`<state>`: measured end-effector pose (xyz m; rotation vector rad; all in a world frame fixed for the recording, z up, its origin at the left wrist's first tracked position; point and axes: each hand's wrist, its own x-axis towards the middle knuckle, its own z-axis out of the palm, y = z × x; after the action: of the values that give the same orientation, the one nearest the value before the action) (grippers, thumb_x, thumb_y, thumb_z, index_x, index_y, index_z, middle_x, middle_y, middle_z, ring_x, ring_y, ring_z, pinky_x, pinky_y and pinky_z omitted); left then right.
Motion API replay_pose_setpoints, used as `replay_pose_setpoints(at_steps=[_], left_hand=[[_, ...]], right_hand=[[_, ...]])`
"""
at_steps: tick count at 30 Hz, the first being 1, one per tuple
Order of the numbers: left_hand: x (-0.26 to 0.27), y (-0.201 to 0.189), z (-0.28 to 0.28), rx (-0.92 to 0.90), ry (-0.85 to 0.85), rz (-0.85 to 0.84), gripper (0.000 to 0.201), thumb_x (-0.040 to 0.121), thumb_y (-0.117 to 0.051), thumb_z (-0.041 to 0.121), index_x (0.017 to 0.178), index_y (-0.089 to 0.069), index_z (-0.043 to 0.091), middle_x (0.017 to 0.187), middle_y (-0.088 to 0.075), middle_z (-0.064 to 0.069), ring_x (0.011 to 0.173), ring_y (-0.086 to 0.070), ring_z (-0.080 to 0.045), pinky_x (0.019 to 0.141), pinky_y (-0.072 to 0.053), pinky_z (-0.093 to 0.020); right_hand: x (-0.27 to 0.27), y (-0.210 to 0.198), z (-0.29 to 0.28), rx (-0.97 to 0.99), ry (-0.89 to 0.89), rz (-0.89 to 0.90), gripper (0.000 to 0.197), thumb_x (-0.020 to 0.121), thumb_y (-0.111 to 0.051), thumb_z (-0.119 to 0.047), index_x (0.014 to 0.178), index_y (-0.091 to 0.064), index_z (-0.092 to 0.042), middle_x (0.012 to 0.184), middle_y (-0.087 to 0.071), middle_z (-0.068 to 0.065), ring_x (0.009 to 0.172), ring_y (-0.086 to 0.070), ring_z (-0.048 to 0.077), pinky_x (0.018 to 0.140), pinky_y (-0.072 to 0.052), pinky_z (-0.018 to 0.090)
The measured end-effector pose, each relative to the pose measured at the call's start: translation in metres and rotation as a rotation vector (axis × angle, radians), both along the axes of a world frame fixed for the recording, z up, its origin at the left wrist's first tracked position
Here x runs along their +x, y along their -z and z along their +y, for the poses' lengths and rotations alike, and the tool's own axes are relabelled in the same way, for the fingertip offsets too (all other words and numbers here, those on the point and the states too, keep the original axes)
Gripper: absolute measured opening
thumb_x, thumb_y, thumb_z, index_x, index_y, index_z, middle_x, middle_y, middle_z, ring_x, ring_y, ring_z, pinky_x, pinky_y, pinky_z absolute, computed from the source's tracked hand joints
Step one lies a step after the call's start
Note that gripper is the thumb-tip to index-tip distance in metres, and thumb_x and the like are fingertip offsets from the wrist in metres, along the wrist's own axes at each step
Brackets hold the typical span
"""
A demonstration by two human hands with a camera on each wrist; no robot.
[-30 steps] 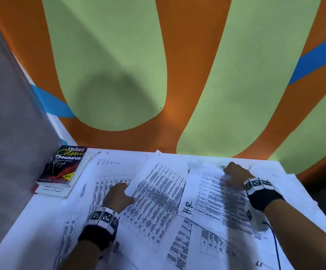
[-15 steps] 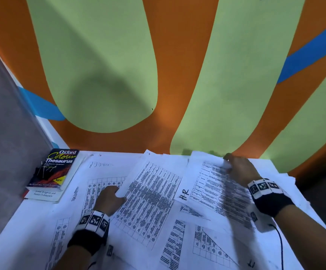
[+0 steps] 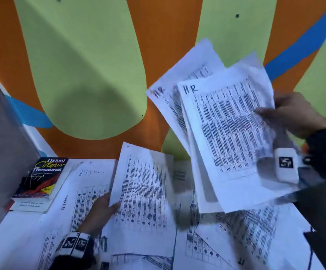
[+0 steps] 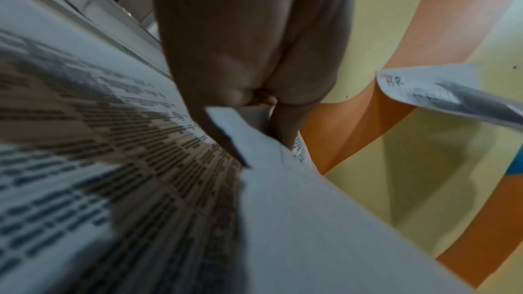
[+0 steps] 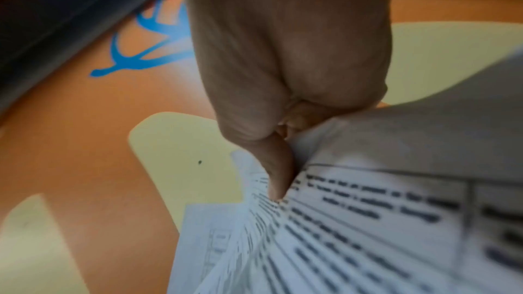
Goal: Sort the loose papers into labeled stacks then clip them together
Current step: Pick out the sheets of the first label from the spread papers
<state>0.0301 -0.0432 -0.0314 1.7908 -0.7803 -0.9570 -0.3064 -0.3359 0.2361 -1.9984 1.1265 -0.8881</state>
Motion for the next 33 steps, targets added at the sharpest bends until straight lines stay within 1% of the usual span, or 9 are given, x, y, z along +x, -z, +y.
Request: replay_pose_setpoints(at_steps=[3, 6, 11, 14, 19, 23, 27, 30, 33], left_hand=[[-0.013, -0.01, -0.003, -0.099, -0.013, 0.128, 0.035, 0.088, -0.06, 0.008, 0.119, -0.057, 0.024, 0.114, -0.068, 0.002, 0.11, -0.062, -0.024, 0.095, -0.049, -0.042], [-0.028, -0.024, -0.008, -0.183, -0.004, 0.212, 0.036, 0.086, -0.061, 0.014, 0.118, -0.058, 0.028, 0.116, -0.069, 0.008, 0.113, -0.061, -0.015, 0.102, -0.044, -0.04], [-0.054, -0.048, -0.014, -0.231, 0.072, 0.355, 0.025, 0.09, -0.061, 0.016, 0.114, -0.067, 0.017, 0.111, -0.071, -0.014, 0.102, -0.067, -0.034, 0.09, -0.052, -0.053], [-0.057, -0.053, -0.013, -0.244, 0.068, 0.371, 0.045, 0.075, -0.075, 0.045, 0.109, -0.069, 0.015, 0.105, -0.069, -0.018, 0.091, -0.066, -0.034, 0.083, -0.054, -0.046], [-0.036, -0.063, -0.016, -0.276, -0.009, 0.537, 0.067, 0.086, -0.036, 0.069, 0.126, -0.06, 0.021, 0.127, -0.063, -0.01, 0.119, -0.058, -0.029, 0.104, -0.04, -0.05], [-0.02, -0.098, -0.033, -0.448, -0.099, 0.157, 0.055, 0.068, -0.078, 0.049, 0.115, -0.06, 0.025, 0.113, -0.071, 0.002, 0.11, -0.064, -0.025, 0.091, -0.051, -0.046], [-0.011, -0.126, -0.048, -0.501, -0.139, -0.269, 0.028, 0.091, -0.06, 0.015, 0.113, -0.051, 0.03, 0.11, -0.064, 0.008, 0.108, -0.06, -0.022, 0.091, -0.05, -0.043], [-0.012, -0.127, -0.05, -0.504, -0.153, -0.369, 0.045, 0.09, -0.061, 0.015, 0.131, -0.043, 0.017, 0.126, -0.058, 0.0, 0.118, -0.054, -0.02, 0.098, -0.044, -0.038], [-0.021, -0.118, -0.049, -0.436, -0.15, -0.308, 0.057, 0.09, -0.061, 0.016, 0.139, -0.033, 0.014, 0.129, -0.053, 0.009, 0.118, -0.051, -0.013, 0.103, -0.04, -0.034]], right_hand=[[0.006, 0.058, 0.006, 0.246, 0.016, -0.002, 0.058, 0.068, -0.084, -0.041, 0.082, -0.063, 0.011, 0.063, -0.067, 0.019, 0.053, -0.053, 0.011, 0.05, -0.052, 0.025], [0.022, 0.138, 0.016, 0.568, -0.02, -0.127, 0.091, 0.038, -0.092, -0.054, 0.101, -0.066, 0.007, 0.107, -0.07, 0.023, 0.092, -0.065, 0.028, 0.086, -0.056, 0.046], [0.064, 0.187, 0.078, 0.751, -0.049, -0.128, 0.021, 0.09, -0.062, -0.009, 0.09, -0.062, 0.012, 0.09, -0.063, 0.022, 0.076, -0.059, 0.026, 0.066, -0.051, 0.022], [0.076, 0.196, 0.087, 0.777, -0.008, -0.249, 0.031, 0.09, -0.059, 0.002, 0.116, -0.054, 0.019, 0.116, -0.063, 0.027, 0.113, -0.057, 0.041, 0.08, -0.054, 0.021], [0.09, 0.176, 0.094, 0.472, 0.02, -0.374, 0.031, 0.083, -0.067, 0.006, 0.113, -0.06, 0.001, 0.102, -0.071, 0.008, 0.096, -0.068, 0.019, 0.09, -0.054, 0.033], [0.105, 0.141, 0.105, 0.136, -0.107, -0.451, 0.023, 0.083, -0.069, 0.0, 0.097, -0.061, -0.016, 0.073, -0.071, -0.017, 0.07, -0.064, -0.006, 0.065, -0.05, 0.01], [0.122, 0.124, 0.11, -0.043, -0.172, -0.457, 0.027, 0.084, -0.071, -0.029, 0.107, -0.057, -0.025, 0.094, -0.069, -0.003, 0.088, -0.065, 0.014, 0.076, -0.053, 0.032], [0.128, 0.128, 0.111, -0.071, -0.161, -0.384, 0.046, 0.083, -0.071, -0.033, 0.117, -0.046, -0.013, 0.077, -0.047, -0.013, 0.065, -0.044, -0.004, 0.061, -0.039, 0.012], [0.126, 0.152, 0.108, -0.036, -0.14, -0.32, 0.067, 0.085, -0.07, -0.024, 0.137, -0.031, -0.008, 0.086, -0.034, -0.024, 0.077, -0.038, -0.01, 0.071, -0.039, 0.006]])
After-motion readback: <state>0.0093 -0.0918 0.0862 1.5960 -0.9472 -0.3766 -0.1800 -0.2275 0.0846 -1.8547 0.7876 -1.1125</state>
